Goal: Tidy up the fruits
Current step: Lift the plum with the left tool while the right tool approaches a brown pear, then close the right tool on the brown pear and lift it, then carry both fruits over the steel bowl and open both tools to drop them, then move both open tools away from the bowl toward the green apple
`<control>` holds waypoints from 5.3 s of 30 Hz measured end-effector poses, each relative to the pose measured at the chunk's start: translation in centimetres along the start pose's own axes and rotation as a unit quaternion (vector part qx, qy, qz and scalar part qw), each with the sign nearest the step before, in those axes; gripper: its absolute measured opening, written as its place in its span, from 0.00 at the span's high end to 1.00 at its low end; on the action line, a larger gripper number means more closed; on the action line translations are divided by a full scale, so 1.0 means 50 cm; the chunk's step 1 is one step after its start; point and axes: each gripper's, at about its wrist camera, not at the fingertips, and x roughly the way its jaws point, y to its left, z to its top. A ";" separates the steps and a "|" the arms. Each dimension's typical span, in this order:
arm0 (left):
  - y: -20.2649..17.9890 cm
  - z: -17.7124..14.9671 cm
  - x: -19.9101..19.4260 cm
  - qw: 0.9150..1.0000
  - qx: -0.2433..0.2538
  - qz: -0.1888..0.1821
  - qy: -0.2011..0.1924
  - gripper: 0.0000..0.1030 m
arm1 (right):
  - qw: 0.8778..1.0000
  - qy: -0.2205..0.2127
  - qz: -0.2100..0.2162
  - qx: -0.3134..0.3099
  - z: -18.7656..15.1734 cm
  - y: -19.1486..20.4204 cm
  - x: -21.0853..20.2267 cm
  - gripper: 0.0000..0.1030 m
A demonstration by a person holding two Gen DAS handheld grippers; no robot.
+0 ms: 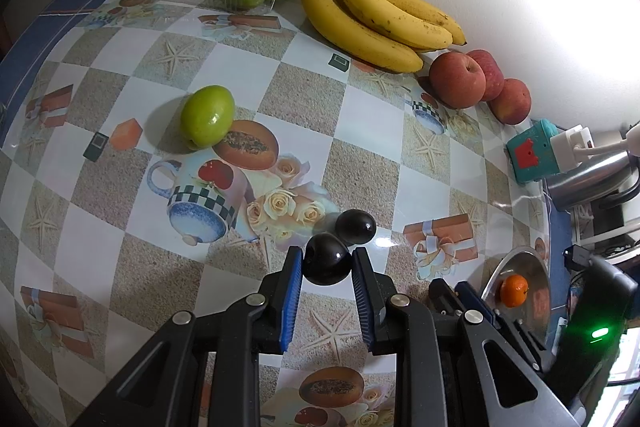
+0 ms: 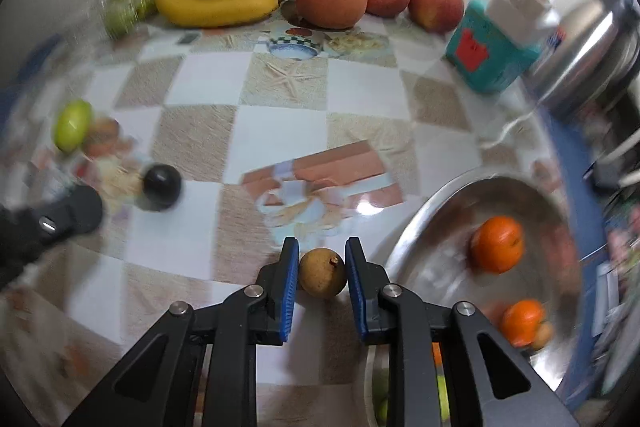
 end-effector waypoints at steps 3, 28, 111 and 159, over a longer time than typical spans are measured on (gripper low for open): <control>0.009 0.002 0.001 1.000 -0.005 0.003 0.000 0.74 | 0.998 -0.005 0.052 0.047 0.003 -0.025 -0.020 0.76; -0.143 -0.044 -0.024 0.994 0.104 0.018 -0.017 0.74 | 0.975 -0.058 -0.014 0.216 -0.029 -0.267 -0.123 0.76; -0.214 -0.066 0.004 0.981 0.155 0.103 -0.046 0.00 | 0.969 -0.030 -0.044 0.243 -0.101 -0.325 -0.121 0.17; -0.085 -0.023 -0.070 0.970 0.151 0.174 -0.074 0.00 | 0.983 -0.027 -0.025 0.182 -0.082 -0.234 -0.119 0.00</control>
